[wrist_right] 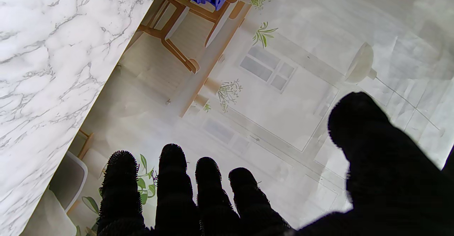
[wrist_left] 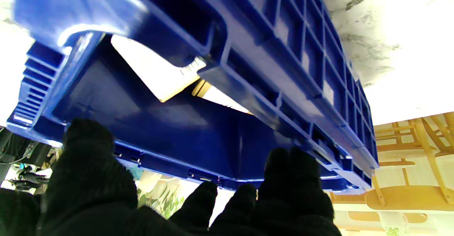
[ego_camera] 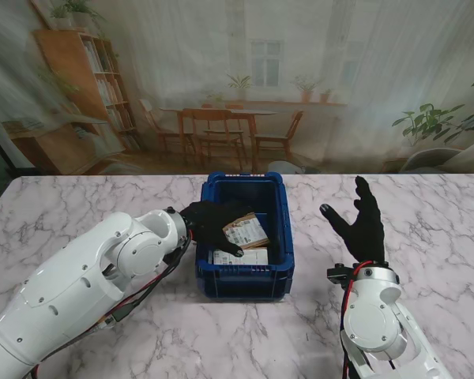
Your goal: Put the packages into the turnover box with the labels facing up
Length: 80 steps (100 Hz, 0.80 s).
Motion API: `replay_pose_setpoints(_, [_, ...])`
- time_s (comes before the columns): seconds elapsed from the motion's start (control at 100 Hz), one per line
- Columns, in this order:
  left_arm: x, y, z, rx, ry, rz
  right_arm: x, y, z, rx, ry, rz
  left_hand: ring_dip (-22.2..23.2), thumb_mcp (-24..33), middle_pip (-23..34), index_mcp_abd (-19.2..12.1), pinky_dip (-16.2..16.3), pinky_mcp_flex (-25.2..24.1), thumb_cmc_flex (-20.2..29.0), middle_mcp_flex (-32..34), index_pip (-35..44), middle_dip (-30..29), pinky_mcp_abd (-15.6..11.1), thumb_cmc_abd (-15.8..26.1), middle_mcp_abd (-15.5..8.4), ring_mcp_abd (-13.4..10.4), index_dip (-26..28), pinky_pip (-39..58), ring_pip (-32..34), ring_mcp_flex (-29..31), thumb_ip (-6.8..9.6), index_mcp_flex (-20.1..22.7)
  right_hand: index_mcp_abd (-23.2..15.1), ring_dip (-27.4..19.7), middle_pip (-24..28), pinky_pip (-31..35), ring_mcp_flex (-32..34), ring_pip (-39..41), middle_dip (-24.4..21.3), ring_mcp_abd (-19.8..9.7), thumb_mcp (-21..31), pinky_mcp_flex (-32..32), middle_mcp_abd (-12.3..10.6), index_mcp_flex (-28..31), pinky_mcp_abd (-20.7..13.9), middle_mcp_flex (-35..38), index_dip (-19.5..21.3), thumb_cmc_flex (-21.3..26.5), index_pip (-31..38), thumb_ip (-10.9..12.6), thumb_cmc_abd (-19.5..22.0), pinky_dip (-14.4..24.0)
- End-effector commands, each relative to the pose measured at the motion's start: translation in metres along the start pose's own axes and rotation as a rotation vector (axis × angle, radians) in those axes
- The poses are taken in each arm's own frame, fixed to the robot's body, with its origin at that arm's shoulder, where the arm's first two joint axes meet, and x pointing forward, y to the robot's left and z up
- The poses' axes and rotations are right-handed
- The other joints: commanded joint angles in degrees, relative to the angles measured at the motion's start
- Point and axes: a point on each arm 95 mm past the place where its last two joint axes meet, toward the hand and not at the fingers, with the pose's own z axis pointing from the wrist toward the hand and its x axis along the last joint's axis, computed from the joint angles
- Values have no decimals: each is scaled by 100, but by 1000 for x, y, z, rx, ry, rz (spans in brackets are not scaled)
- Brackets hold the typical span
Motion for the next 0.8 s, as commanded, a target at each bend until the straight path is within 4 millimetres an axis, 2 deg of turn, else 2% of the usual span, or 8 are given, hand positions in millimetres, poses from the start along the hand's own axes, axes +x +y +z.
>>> replay_pose_setpoints(0.0, [3,0,-4,7,8,4,-1,-2,-1,9,-6,-3,-81,81,-38,-60,78,61,59,-93,60,0,362,241,-2,348,130,64,-72,-36,131,-132,-175,-31,-131,-120,-97,-224,-63,-25,26,-59,-7,85,-119,-151,153,130,-96,-35,111,114])
replay_pose_setpoints(0.03, [3,-1,-6,18,8,7,-1,-2,0,10,-5,-2,-84,102,-27,-61,77,61,108,-57,75,8,369,272,-5,348,166,59,-75,-44,140,-119,-209,-31,-136,-130,-97,-229,-64,-32,8,-62,-15,93,-127,-149,173,110,-82,-34,127,120])
replay_pose_setpoints(0.05, [3,-2,-7,26,7,11,0,-2,0,11,-4,-2,-98,80,-38,-59,79,59,171,-26,48,41,368,311,-7,344,529,46,-74,-56,148,-135,-230,-31,-139,-139,-97,-233,-66,-24,-7,-66,-22,99,-127,-149,187,90,-70,-35,136,124])
replay_pose_setpoints(0.1, [3,-4,-10,52,4,18,0,-3,0,16,-1,0,-125,81,-22,-46,41,4,335,56,184,66,361,431,19,348,802,-33,-113,-149,154,-56,-288,-33,-148,-156,-107,-246,-68,-34,-43,-68,-31,106,-126,-151,218,47,-38,-34,147,134])
replay_pose_setpoints(0.29, [-2,-14,-24,164,-8,5,1,-3,0,32,5,9,-256,60,136,-227,-204,-142,649,885,744,274,449,568,-71,311,1342,-398,-200,-250,172,1051,-502,-38,-290,-354,-164,-360,-129,-53,-330,-121,-85,72,-154,-133,405,33,403,29,321,253])
replay_pose_setpoints(0.47, [-6,-21,-41,269,-29,-26,1,-3,0,42,2,10,-268,66,308,-323,-256,-170,721,1419,897,459,633,565,-159,279,1523,-465,-173,-117,173,1499,-672,-45,-289,-476,-179,-437,-120,-34,-493,-134,-169,195,-152,-137,410,71,673,64,433,312])
replay_pose_setpoints(0.51, [-7,-23,-46,297,-32,-32,1,-3,0,45,3,10,-267,64,335,-346,-260,-170,728,1510,925,499,679,567,-186,277,1561,-472,-166,-72,172,1574,-709,-39,-264,-629,-157,-514,-99,-42,-670,-83,-200,135,-153,-144,315,153,968,109,473,422])
replay_pose_setpoints(0.79, [-9,-27,-81,527,-40,-81,1,-3,-1,64,17,17,-184,71,520,-443,-189,-128,789,1997,1076,747,897,592,-336,173,1781,-401,-61,303,174,1939,-934,-40,14,-761,-120,-574,30,-86,-683,-38,-448,349,-154,-74,68,114,1394,108,457,611])
